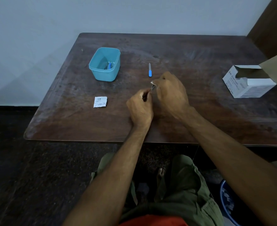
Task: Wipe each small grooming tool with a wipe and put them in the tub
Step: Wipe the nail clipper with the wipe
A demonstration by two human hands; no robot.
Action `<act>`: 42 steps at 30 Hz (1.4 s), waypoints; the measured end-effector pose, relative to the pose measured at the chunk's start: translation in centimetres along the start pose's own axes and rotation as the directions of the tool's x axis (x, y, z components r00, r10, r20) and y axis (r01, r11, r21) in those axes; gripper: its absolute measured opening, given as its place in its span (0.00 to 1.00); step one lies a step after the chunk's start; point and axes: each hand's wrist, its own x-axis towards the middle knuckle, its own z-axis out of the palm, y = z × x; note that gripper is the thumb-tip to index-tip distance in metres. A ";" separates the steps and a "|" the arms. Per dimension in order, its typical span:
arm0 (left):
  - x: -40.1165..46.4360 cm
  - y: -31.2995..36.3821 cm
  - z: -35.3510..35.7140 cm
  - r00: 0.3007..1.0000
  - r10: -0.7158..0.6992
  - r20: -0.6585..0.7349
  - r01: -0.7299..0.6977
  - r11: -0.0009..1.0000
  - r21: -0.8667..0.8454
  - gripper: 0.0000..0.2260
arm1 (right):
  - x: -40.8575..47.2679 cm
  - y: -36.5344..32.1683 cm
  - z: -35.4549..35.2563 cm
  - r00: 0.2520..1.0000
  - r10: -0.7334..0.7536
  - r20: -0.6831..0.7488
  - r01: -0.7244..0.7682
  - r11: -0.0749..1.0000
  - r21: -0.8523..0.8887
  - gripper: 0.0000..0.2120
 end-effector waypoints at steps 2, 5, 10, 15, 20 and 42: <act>0.0 0.1 -0.1 1.000 0.005 -0.009 -0.005 1.000 0.009 0.05 | -0.5 -0.6 0.5 0.997 -0.073 0.023 0.074 0.997 -0.033 0.12; -0.1 0.3 -0.2 1.000 0.002 -0.010 -0.002 1.000 0.002 0.05 | -0.8 -0.6 0.7 0.991 -0.131 0.031 0.133 0.988 -0.074 0.11; 0.0 0.2 -0.1 0.997 -0.058 0.051 0.061 0.996 -0.070 0.04 | 0.5 1.0 -0.3 0.995 0.020 -0.101 -0.008 0.993 0.120 0.13; 0.5 -0.1 0.0 0.968 -0.191 0.163 0.229 0.936 -0.267 0.04 | 0.0 1.4 0.4 0.898 0.435 -0.065 -0.271 0.664 0.697 0.06; 0.6 0.1 -0.6 0.952 -0.230 0.203 0.291 0.888 -0.356 0.07 | -0.8 1.0 0.9 0.893 0.449 -0.035 -0.279 0.612 0.740 0.08; 1.2 0.3 -1.9 0.866 -0.307 0.394 0.479 0.735 -0.480 0.08 | -1.4 1.2 1.2 0.975 0.052 -0.214 0.020 0.946 0.323 0.11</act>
